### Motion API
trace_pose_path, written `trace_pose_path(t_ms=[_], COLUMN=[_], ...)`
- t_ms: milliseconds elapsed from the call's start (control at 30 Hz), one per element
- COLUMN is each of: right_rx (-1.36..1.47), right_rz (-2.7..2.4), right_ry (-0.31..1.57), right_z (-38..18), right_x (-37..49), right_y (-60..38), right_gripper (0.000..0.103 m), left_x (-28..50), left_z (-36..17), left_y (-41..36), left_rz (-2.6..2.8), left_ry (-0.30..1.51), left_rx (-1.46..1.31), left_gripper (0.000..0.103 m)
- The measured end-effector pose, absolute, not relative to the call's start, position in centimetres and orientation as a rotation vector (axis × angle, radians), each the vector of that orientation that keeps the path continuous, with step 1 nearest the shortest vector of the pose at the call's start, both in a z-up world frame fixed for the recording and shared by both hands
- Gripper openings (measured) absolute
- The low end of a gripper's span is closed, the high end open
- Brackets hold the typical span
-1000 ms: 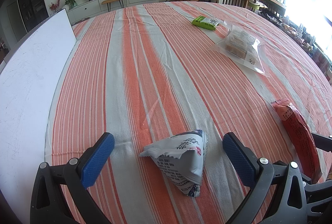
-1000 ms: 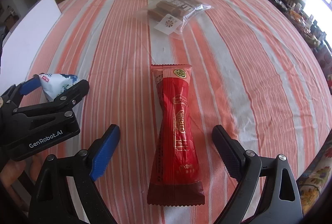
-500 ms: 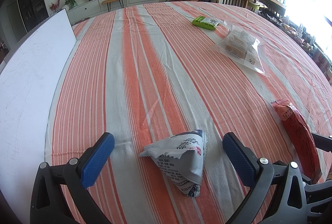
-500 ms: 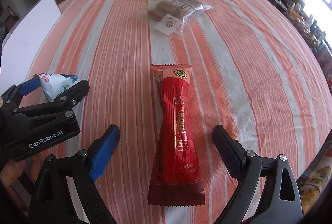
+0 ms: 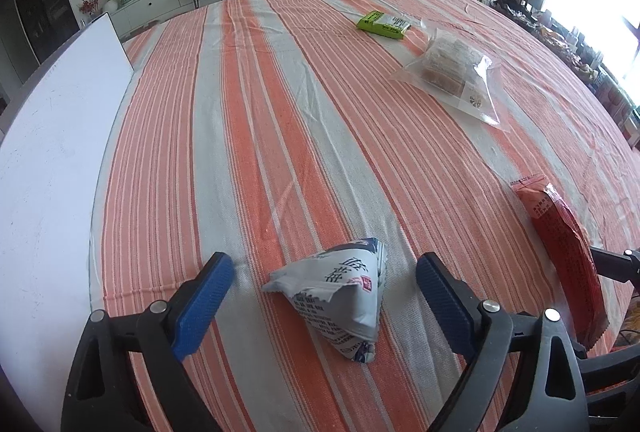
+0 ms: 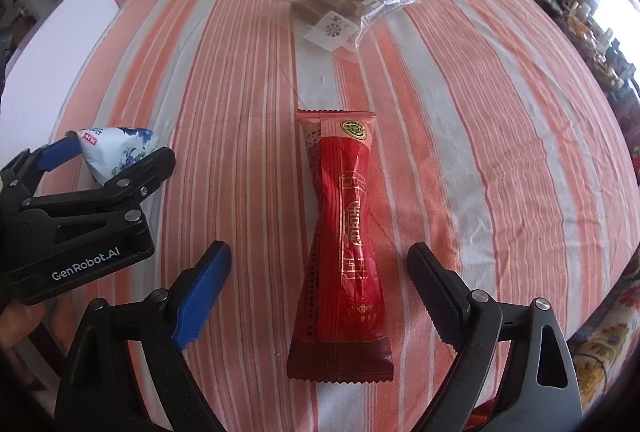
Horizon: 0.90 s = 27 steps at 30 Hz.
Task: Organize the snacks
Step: 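Close the left gripper on the silver pouch while the right gripper holds the red bar, then carry the silver pouch and red bar into the white box and release both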
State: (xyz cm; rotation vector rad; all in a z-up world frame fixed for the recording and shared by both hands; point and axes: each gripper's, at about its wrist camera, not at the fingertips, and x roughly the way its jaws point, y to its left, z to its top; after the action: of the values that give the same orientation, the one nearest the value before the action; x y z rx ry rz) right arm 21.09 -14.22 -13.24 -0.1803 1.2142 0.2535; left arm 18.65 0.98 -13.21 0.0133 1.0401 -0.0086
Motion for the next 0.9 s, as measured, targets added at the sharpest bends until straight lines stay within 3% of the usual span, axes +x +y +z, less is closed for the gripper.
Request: trace_pose_path(t_ms=[33, 67, 100, 133, 167, 267, 533, 900], right_rx=[-0.186, -0.174, -0.172, -0.157, -0.135, 0.042, 0.514, 0.726], right_rz=[0.265, 0.278, 0.273, 0.262, 0.246, 0.272, 0.366, 0.433], right_ry=[1.211, 1.206, 1.191, 1.185, 1.192, 1.204, 1.123, 1.073], right_z=[-13.2, -13.0, -12.7, -12.4, -12.3, -12.1, -10.1, -9.0], right_x=[21.1, 21.1, 21.0, 21.0, 21.1, 20.8, 18.5, 17.6], right_y=[-14.1, -14.2, -14.4, -14.8, -15.3, -17.9, -23.6, -25.4], right_gripper=[0.088, 0.078, 0.068, 0.038, 0.017, 0.016, 0.016, 0.016], left_x=[18.5, 18.4, 18.3, 18.0, 17.5, 16.2, 14.0, 12.2], left_z=[-13.0, -12.7, -12.5, -12.4, -12.2, -10.9, -8.8, -7.2], left_y=[0.9, 0.8, 0.7, 0.8, 0.9, 1.8, 2.9, 4.4], left_rz=[-0.021, -0.033, -0.035, -0.037, -0.043, -0.082, -0.141, -0.179], left_ry=[1.033, 1.034, 1.033, 1.032, 1.024, 1.001, 0.949, 0.923], left_rx=[0.015, 0.017, 0.027, 0.028, 0.017, -0.063, -0.166, -0.229], left_gripper=[0.058, 0.041, 0.035, 0.034, 0.029, 0.021, 0.021, 0.021])
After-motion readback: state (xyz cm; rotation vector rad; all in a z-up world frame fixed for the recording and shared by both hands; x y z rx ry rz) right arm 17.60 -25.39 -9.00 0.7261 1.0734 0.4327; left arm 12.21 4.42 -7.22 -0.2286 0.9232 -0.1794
